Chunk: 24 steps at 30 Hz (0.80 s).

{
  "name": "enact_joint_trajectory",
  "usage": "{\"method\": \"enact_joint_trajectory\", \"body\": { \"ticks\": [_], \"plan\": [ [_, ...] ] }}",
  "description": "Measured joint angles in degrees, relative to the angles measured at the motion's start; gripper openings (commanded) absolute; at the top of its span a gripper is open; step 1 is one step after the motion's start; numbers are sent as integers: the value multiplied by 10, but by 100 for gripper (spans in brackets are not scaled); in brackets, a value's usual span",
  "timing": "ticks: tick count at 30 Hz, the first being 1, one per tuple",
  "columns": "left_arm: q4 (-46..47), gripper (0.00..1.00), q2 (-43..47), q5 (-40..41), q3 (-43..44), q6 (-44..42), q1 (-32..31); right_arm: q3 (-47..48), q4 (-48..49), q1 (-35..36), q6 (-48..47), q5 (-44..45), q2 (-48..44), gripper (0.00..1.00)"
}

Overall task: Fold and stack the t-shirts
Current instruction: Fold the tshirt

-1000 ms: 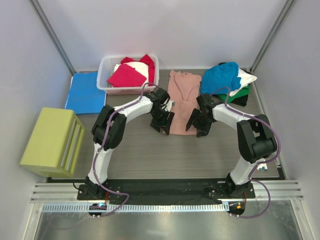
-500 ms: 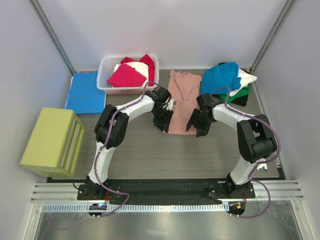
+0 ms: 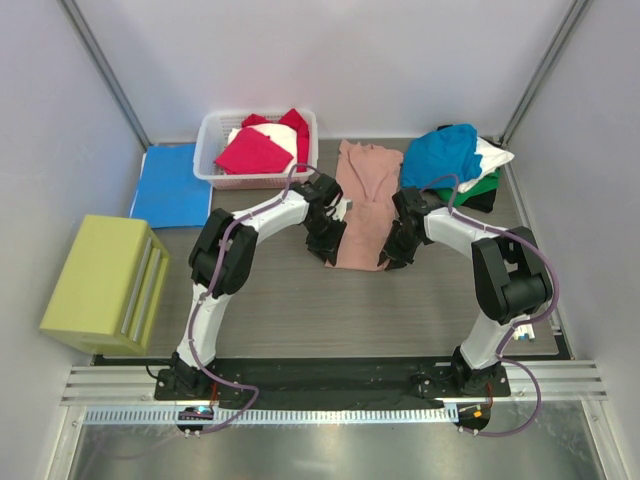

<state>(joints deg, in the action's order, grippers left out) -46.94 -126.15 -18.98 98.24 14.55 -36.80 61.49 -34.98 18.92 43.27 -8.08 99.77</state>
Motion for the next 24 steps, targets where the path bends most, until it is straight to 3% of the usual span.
{"method": "enact_joint_trajectory", "body": {
  "ticks": [7,11,19,24],
  "plan": [
    [-2,22,0,-1,0,-6,1,-1,4,1,2,-2,0,23],
    [-5,0,0,-6,0,-14,9,-5,9,2,4,-4,0,23],
    [-19,0,0,-25,15,-18,36,-6,22,7,6,-19,4,22],
    [-34,0,0,-37,19,-32,39,-5,27,21,10,-23,8,13]
  ]
}}
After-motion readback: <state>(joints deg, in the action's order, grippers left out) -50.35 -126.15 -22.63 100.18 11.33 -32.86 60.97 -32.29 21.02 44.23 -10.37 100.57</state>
